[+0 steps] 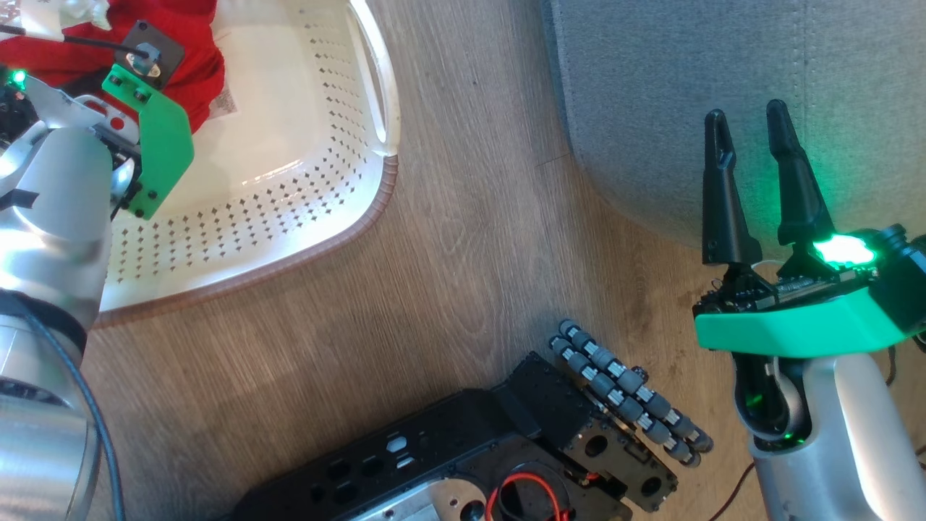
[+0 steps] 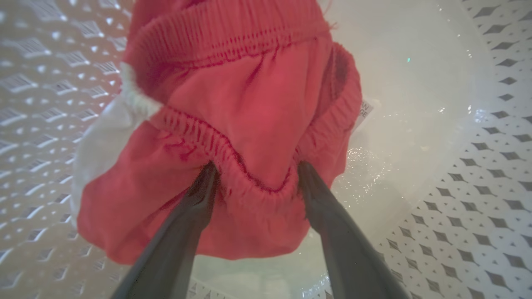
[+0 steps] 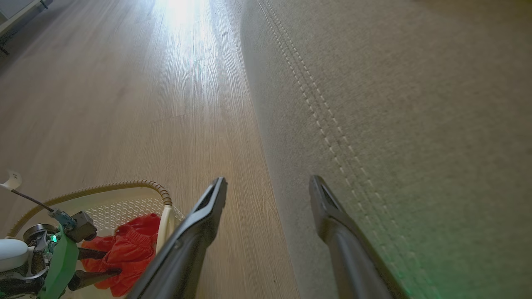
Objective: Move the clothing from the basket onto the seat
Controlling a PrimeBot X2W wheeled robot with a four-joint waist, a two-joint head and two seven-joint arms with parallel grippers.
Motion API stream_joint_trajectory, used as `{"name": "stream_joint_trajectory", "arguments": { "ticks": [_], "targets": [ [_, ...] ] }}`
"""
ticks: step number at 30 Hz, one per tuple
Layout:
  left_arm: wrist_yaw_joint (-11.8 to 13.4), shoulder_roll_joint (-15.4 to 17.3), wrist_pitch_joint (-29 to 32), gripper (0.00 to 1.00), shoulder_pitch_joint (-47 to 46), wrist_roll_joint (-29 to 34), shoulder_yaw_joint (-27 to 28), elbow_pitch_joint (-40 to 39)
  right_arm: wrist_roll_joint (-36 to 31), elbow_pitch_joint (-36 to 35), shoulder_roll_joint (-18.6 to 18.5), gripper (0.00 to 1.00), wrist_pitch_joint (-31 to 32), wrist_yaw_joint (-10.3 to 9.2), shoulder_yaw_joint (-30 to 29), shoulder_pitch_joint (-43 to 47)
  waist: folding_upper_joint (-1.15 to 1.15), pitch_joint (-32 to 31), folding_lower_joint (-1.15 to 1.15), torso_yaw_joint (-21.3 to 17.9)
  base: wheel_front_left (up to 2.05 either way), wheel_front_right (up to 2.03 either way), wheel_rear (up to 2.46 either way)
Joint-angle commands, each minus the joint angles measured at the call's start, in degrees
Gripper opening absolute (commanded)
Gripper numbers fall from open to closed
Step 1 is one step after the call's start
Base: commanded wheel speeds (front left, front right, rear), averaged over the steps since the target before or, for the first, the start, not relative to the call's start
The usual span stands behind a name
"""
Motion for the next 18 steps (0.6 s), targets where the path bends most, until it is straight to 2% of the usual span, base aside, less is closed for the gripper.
{"name": "stream_joint_trajectory", "arguments": {
  "ticks": [1, 2, 3, 5, 6, 7, 18],
  "targets": [
    [-0.2, 1.4, -0.1, 1.0, 0.6, -0.6, 0.6, -0.4, -0.5, -1.5, -0.2, 1.0, -0.4, -0.01, 0.8, 2.4, 0.0, 0.1, 0.0, 0.1, 0.0, 0.0, 0.0],
    [-0.2, 1.5, -0.2, 1.0, 0.6, -0.8, 0.7, -0.4, -0.7, -1.5, -0.2, 1.0, -0.4, -0.01, 0.8, 2.3, 0.0, 0.1, 0.0, 0.2, 0.0, 0.0, 0.0],
    [-0.1, 1.5, -0.3, 0.92, 0.6, -1.0, 0.7, -0.4, -0.9, -1.6, -0.2, 1.0, -0.4, -0.01, 0.5, 2.1, 0.0, 0.2, 0.0, 0.3, 0.0, 0.0, 0.0],
    [-0.1, 1.4, -0.1, 0.46, 0.8, -1.2, 0.6, -0.4, -1.4, -1.8, -0.2, 1.0, -0.4, -0.01, 0.1, 1.8, 0.0, 0.2, 0.0, 0.5, 0.0, 0.0, 0.0],
    [0.1, 1.2, -0.1, 0.34, 0.8, -1.5, 0.7, -0.4, -1.6, -2.0, -0.2, 1.0, -0.4, -0.01, -0.1, 1.8, 0.0, 0.2, 0.0, 0.7, 0.0, 0.0, 0.0],
    [0.3, 1.1, -0.3, 0.0, 0.8, -1.7, 0.7, -0.4, -1.8, -2.1, -0.2, 1.0, -0.4, -0.01, -0.2, 1.7, 0.0, 0.2, 0.0, 0.8, 0.0, 0.0, 0.0],
    [1.5, 0.5, -4.4, 0.0, 2.5, -3.7, 0.9, -0.4, -4.3, -1.6, -0.2, 1.0, -0.4, -0.01, -0.9, -0.2, 0.0, -2.4, 0.0, 0.5, 0.0, 0.0, 0.0]
  ]
}}
